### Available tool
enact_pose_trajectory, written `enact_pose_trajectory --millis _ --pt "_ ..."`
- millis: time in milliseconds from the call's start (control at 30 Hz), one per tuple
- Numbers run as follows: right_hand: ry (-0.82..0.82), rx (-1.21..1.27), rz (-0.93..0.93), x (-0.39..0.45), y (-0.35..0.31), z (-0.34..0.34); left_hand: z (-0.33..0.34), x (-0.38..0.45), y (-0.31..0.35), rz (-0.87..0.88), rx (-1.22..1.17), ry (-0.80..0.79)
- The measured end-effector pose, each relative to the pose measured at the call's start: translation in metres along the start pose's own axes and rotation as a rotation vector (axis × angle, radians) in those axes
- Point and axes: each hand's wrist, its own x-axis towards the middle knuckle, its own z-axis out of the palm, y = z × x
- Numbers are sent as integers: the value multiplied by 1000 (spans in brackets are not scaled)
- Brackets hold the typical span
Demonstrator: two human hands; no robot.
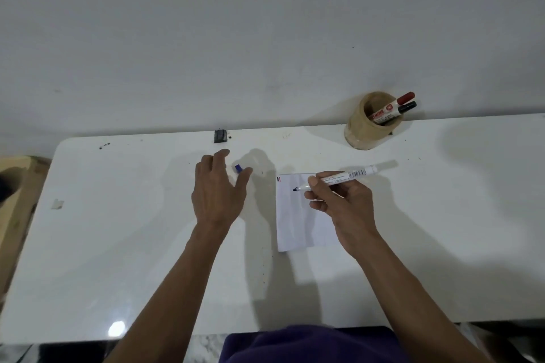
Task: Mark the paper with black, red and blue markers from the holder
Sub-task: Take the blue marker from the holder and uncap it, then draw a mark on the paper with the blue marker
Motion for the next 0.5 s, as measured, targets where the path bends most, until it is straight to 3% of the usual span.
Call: enact_pose_trajectory --millis 67,200,500 --pt "32 6 -32 0 3 -1 6 -21 0 103 -101 67" --pt "25 -72 -87 9 11 5 36 -53 -8 340 -43 -15" --pt "-82 -386 -276 46 26 13 71 -69 -24 476 232 -15"
